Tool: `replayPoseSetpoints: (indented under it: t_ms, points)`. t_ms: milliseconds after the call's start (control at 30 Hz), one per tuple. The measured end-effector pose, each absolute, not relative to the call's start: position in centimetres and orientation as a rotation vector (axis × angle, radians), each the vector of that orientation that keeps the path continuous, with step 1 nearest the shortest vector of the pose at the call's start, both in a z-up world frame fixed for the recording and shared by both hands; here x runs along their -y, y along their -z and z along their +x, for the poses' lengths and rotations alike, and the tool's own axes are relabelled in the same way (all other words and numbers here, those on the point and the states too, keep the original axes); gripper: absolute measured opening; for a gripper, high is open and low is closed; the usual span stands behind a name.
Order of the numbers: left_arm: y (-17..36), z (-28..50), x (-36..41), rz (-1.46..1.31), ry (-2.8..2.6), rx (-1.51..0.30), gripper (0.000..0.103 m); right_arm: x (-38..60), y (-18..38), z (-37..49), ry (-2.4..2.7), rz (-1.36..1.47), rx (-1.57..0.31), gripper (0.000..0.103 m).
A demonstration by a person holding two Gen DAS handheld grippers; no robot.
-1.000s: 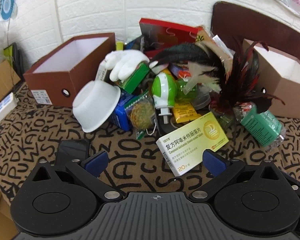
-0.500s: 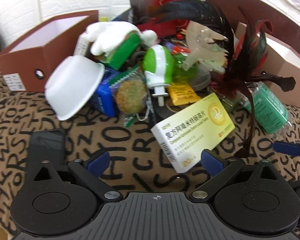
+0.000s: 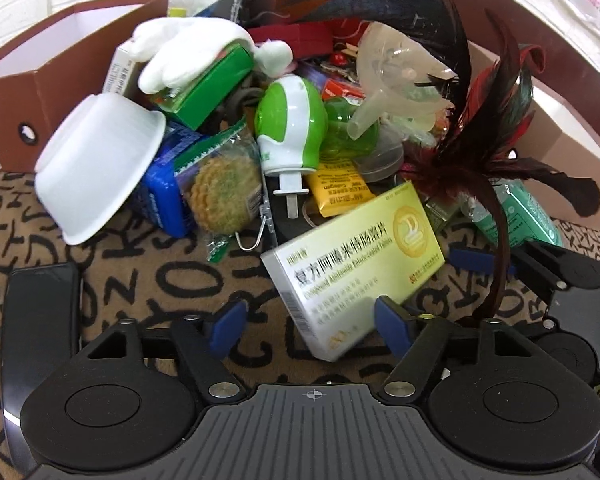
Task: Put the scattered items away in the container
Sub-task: 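Reach the left tool to the yellow medicine box and close on it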
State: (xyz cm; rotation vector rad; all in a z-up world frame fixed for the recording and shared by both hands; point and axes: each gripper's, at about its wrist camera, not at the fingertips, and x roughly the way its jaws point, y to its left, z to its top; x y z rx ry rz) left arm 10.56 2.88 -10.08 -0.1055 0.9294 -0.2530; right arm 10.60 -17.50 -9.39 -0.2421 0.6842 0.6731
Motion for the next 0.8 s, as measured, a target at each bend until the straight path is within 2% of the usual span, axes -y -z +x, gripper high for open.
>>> replayPoseSetpoints:
  t_ms: [167, 233, 267, 333, 400, 467, 700, 800]
  points:
    - [10.5, 11.2, -3.3, -0.153, 0.3, -0.944, 0.067, 17.2, 8.8, 9.7, -0.733, -0.246, -0.678, 0.049]
    - [10.4, 11.1, -3.4, -0.156, 0.317, -0.945, 0.062, 17.1, 8.5, 8.9, -0.77, -0.246, -0.685, 0.045]
    - [10.4, 11.0, -3.5, -0.157, 0.325, -0.947, 0.056, 17.0, 8.3, 8.4, -0.783, -0.254, -0.682, 0.045]
    - [10.3, 10.7, -3.8, -0.159, 0.339, -0.951, 0.054, 16.7, 8.0, 7.2, -0.798, -0.301, -0.675, 0.045]
    - [10.2, 10.5, -4.3, -0.167, 0.322, -0.948, 0.064, 16.6, 8.0, 6.5, -0.779, -0.371, -0.648, 0.051]
    - [10.2, 10.8, -4.7, -0.18, 0.306, -0.939, 0.067, 16.5, 8.3, 6.7, -0.733, -0.439, -0.62, 0.068]
    - [10.0, 12.1, -4.9, -0.197, 0.313, -0.919, 0.067, 16.7, 8.5, 10.1, -0.728, -0.449, -0.596, 0.068]
    - [9.9, 12.4, -5.0, -0.192, 0.327, -0.918, 0.057, 15.6, 8.7, 10.6, -0.758, -0.43, -0.608, 0.059]
